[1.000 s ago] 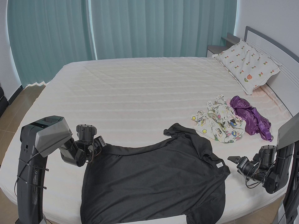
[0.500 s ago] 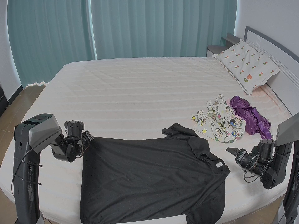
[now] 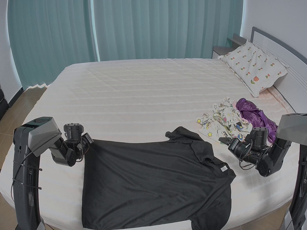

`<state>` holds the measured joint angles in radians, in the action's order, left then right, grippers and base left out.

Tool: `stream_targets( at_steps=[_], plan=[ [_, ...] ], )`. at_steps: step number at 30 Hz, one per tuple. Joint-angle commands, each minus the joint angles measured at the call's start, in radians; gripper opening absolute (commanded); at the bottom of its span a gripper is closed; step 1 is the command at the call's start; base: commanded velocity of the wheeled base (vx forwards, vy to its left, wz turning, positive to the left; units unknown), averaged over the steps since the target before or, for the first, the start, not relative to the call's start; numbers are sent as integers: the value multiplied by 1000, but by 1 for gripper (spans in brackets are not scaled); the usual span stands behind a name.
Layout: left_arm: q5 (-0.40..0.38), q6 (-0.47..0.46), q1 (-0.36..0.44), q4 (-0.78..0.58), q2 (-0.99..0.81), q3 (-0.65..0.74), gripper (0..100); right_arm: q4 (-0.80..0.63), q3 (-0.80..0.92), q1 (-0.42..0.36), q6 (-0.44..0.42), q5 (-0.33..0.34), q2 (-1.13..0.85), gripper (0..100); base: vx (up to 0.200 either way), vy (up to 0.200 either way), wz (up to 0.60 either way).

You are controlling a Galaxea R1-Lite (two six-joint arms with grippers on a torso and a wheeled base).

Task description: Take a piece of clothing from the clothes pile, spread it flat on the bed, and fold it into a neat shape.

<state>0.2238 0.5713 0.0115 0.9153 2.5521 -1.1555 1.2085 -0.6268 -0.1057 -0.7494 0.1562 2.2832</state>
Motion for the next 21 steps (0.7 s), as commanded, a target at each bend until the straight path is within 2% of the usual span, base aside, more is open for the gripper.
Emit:
stream_targets(
  at_steps=[1,2,5,8,12,17,21],
  plan=[
    [-6,2,-2,2,0,17,100,-168,-206,-60,2,0,6,100,0,0,0],
    [-8,9,-2,2,-3,19,100,-256,-281,-81,1,0,21,100,0,0,0],
    [-11,36,-1,5,-4,19,100,-305,-329,-97,4,-14,42,100,0,0,0],
    [-17,62,1,7,-7,19,100,-316,-344,-109,12,-35,65,100,0,0,0],
    [-57,136,4,7,-20,22,100,-342,-352,-107,125,-44,117,100,0,0,0],
    [-123,185,7,7,-33,34,100,-356,-363,-101,139,-78,167,100,0,0,0],
    [-126,188,10,7,-33,36,100,-357,-407,-88,143,-93,197,100,0,0,0]
  ],
)
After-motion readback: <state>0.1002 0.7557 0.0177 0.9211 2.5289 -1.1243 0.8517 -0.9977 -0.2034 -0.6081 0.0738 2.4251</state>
